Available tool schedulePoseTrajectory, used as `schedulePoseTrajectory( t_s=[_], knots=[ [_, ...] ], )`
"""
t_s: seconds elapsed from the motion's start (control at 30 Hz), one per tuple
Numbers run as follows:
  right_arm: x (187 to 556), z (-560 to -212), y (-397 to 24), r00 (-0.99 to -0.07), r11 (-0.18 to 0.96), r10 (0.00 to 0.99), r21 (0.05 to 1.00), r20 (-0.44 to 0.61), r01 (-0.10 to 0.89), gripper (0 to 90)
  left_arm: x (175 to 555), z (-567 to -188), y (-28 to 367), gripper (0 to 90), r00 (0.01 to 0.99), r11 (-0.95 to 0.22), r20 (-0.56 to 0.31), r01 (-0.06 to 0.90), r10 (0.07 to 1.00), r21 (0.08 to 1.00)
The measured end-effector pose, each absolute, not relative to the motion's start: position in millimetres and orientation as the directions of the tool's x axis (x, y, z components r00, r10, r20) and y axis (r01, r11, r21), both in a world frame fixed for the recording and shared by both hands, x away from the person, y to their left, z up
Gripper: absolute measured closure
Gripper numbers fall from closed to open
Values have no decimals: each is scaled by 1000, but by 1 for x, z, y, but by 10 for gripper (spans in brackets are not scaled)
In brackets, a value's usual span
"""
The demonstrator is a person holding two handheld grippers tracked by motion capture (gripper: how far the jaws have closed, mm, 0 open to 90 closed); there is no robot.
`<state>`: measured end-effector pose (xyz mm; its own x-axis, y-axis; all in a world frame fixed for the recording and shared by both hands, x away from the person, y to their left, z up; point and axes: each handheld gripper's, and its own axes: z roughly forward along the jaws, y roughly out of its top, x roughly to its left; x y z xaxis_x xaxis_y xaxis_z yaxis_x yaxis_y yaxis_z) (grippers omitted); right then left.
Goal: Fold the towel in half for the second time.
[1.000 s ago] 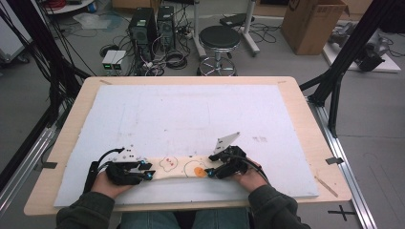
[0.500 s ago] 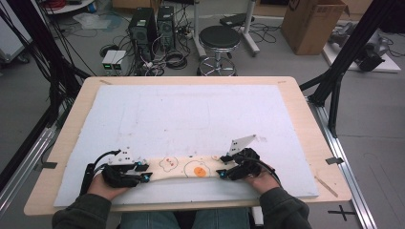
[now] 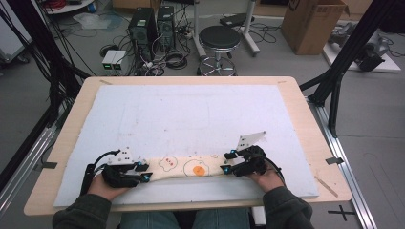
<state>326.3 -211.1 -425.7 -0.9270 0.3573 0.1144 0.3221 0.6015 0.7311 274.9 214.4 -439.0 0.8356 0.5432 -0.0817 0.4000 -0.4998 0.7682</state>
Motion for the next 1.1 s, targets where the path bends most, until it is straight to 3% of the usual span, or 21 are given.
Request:
schedulePoseTrajectory(
  t_s=[0.37, 0.73, 1.1],
  knots=[
    [321, -434, -210, -936, 657, 348, 697, 56, 286, 463, 274, -437, 216, 605, 833, -486, -81, 395, 547, 780],
    [326, -412, -214, -935, 553, 339, 783, 102, 286, 449, 283, -415, 228, 604, 815, -376, -110, 376, 569, 847],
    [331, -432, -211, -923, 635, 371, 697, 101, 332, 485, 287, -434, 221, 630, 818, -488, -90, 423, 568, 764]
  ],
)
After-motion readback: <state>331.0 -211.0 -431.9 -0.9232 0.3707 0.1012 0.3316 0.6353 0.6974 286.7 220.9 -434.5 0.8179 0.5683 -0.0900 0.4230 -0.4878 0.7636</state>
